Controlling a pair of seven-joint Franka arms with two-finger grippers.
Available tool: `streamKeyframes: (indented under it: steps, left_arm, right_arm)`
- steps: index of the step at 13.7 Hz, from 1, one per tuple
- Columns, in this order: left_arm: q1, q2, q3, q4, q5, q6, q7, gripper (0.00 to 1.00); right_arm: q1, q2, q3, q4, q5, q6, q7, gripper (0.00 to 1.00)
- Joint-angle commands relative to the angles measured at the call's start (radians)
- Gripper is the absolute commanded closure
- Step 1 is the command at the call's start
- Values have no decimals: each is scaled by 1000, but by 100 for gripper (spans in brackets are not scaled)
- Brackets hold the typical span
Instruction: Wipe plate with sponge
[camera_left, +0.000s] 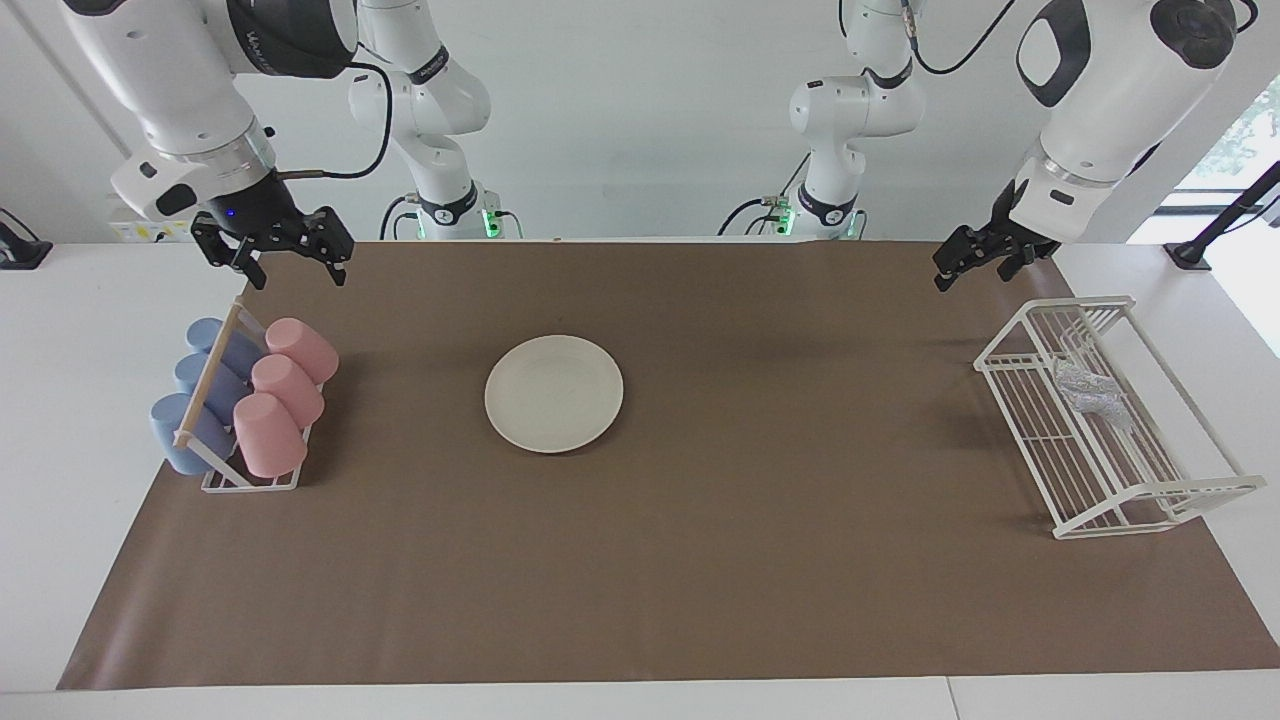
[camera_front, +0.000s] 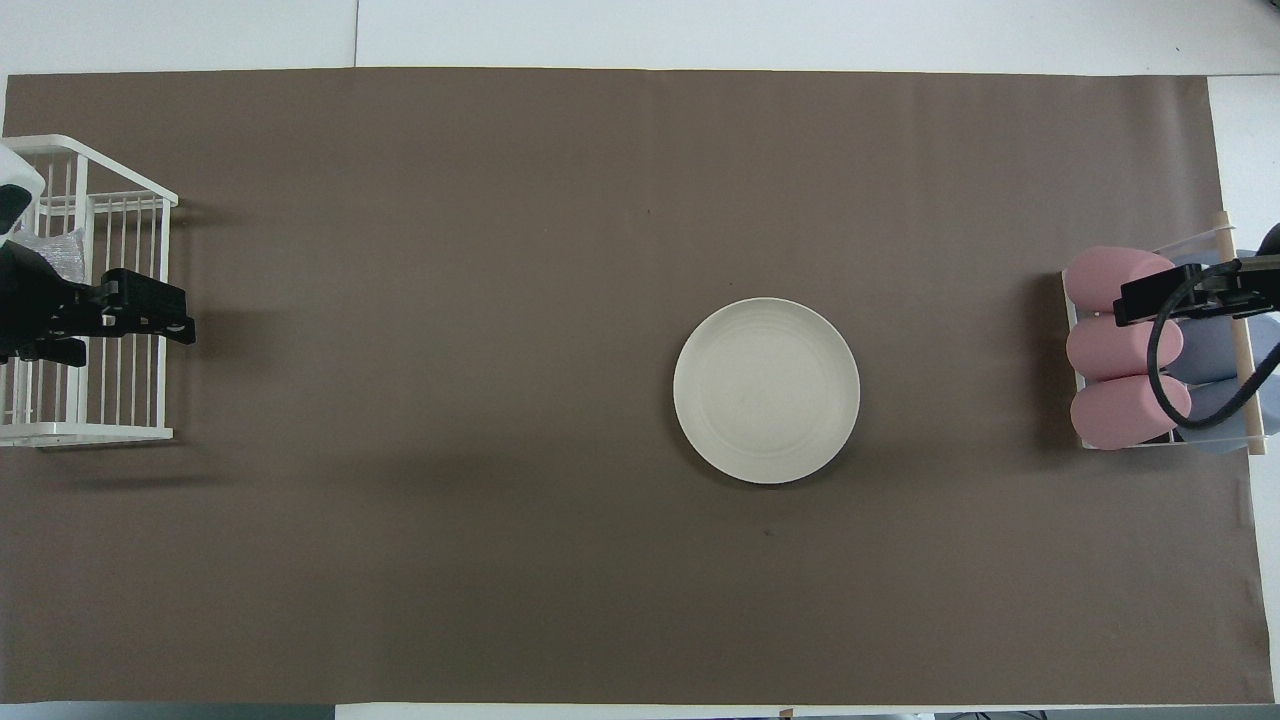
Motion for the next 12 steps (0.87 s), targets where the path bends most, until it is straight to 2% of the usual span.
streamKeyframes:
  steps: [1, 10, 11, 12]
  left_arm:
    - [10, -8, -4, -1, -11, 3, 8, 0]
    - [9, -10, 1, -8, 1, 20, 0, 0]
    - [0, -11, -2, -20, 27, 29, -35, 0]
    - [-7, -10, -11, -23, 111, 43, -76, 0]
  right_arm:
    - [-2, 7, 5, 16, -5, -15, 18, 0]
    - [-2, 7, 5, 16, -5, -15, 20, 0]
    - [-2, 7, 5, 16, -5, -15, 24, 0]
    - [-2, 7, 5, 16, -5, -15, 26, 0]
